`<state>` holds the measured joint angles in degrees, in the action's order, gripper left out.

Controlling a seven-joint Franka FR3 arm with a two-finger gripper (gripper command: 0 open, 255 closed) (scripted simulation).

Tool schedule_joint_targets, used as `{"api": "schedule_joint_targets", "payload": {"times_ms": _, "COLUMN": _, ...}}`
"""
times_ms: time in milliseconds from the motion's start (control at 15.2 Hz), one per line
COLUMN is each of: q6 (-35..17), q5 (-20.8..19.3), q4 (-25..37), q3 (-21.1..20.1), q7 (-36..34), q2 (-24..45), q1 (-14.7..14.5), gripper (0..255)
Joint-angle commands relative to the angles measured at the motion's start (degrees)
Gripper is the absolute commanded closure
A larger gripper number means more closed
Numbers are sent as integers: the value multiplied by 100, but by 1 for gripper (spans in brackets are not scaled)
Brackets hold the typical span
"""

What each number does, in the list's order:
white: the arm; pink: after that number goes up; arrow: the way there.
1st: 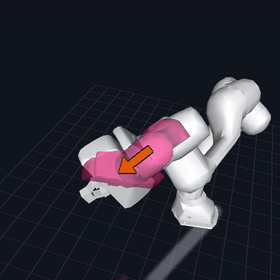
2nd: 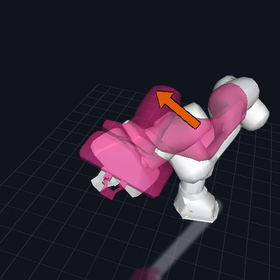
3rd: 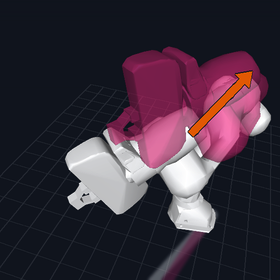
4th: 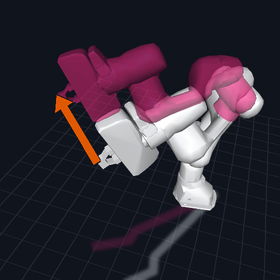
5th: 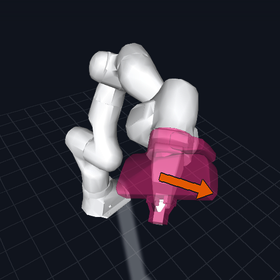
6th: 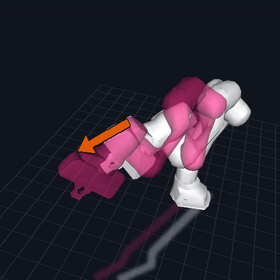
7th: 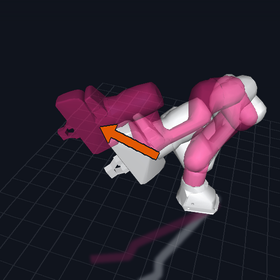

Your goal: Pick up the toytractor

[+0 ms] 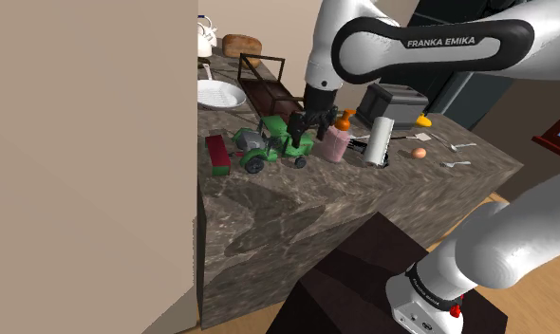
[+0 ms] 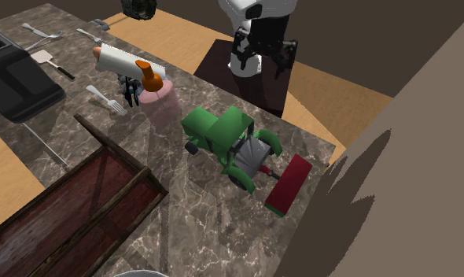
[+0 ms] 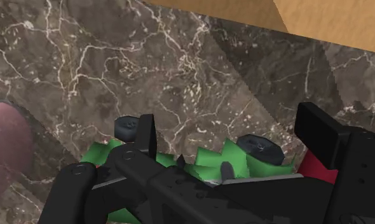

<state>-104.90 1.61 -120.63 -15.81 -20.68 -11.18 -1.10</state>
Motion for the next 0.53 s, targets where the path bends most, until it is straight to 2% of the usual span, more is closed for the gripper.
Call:
{"api": "schedule_joint_targets", "payload": {"times_ms": 0, "q6": -76, "q5": -120, "q4": 357, "q3": -102, "q7": -205, "q2": 444, "q1": -17, "gripper": 0}}
{"api": "schedule_joint_targets", "payload": {"times_ms": 462, "q6": -150, "q5": -695, "q4": 1834, "q3": -309, "q7": -918, "q2": 2099, "q1": -239, "gripper": 0}}
